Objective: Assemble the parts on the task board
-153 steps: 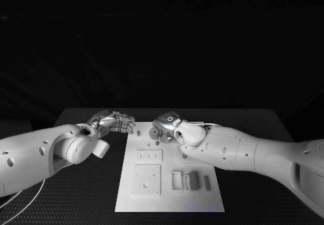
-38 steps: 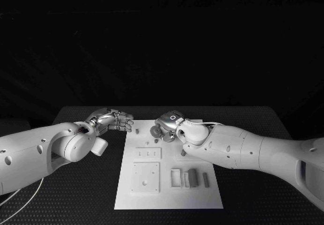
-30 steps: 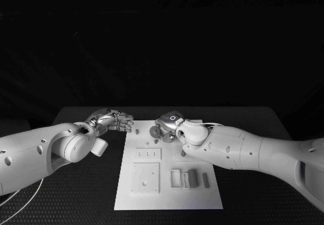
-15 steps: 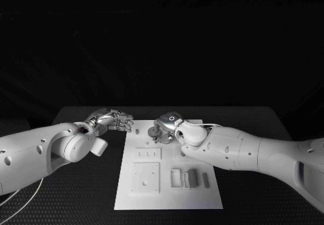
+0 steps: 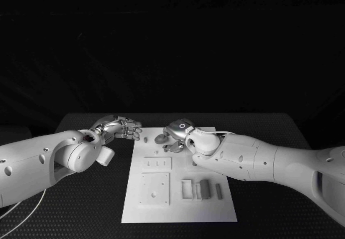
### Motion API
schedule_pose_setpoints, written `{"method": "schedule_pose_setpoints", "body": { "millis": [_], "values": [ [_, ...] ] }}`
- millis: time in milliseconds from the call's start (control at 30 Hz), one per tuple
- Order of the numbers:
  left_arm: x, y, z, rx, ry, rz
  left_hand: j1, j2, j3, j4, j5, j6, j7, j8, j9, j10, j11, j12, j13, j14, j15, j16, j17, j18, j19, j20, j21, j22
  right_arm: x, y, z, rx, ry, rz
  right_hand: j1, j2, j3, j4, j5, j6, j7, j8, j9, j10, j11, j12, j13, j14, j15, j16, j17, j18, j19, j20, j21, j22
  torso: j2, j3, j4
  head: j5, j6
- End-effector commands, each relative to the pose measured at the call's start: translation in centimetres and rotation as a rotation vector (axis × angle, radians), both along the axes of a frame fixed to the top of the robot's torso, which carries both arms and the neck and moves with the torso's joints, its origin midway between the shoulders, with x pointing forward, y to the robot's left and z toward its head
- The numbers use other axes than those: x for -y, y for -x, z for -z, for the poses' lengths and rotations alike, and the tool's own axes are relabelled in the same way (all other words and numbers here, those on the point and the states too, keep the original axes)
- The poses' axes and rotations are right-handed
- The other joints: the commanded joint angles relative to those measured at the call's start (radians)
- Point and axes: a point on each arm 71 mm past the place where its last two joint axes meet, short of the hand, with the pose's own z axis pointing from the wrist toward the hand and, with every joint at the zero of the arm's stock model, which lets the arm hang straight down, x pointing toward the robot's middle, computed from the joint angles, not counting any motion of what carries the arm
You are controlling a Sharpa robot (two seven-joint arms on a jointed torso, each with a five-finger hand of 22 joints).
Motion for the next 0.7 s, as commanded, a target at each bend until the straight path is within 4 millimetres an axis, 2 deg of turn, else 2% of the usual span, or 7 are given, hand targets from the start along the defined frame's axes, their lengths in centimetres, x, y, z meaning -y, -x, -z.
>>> {"method": "schedule_pose_setpoints", "body": {
  "millis": [33, 700],
  "values": [
    [0.21, 0.02, -0.09, 0.005, 0.006, 0.017, 0.0, -0.009, 0.001, 0.005, -0.001, -0.004, 0.0, -0.002, -0.001, 0.003, 0.005, -0.007, -0.001, 0.003, 0.007, -0.005, 0.002, 0.01, 0.003, 0.007, -0.007, 0.001, 0.04, 0.04, 0.13, -0.01, 0.004, -0.001, 0.011, -0.001, 0.003, -0.003, 0.004, 0.142, 0.03, 0.005, 0.001, -0.026, 0.011, 0.006, -0.001, 0.005, -0.006, -0.004, 0.002, 0.045, 0.002, -0.004, -0.003, 0.018, 0.0, 0.0001, 0.0005, 0.0, -0.001],
    [0.08, 0.01, -0.08, 0.005, 0.005, 0.013, 0.0, -0.009, 0.001, 0.004, -0.001, -0.004, 0.001, -0.002, -0.002, 0.003, 0.005, -0.007, 0.0, 0.003, 0.006, -0.005, 0.003, 0.011, 0.003, 0.007, -0.007, 0.002, 0.67, 0.15, 0.06, -0.004, -0.009, 0.002, 0.023, 0.001, -0.001, -0.01, 0.003, 0.144, 0.029, 0.006, 0.001, -0.025, 0.01, 0.007, -0.002, 0.006, -0.007, -0.003, 0.003, 0.045, 0.002, -0.004, -0.002, 0.018, 0.0, 0.0005, -0.0001, 0.001, 0.0]
  ]
}}
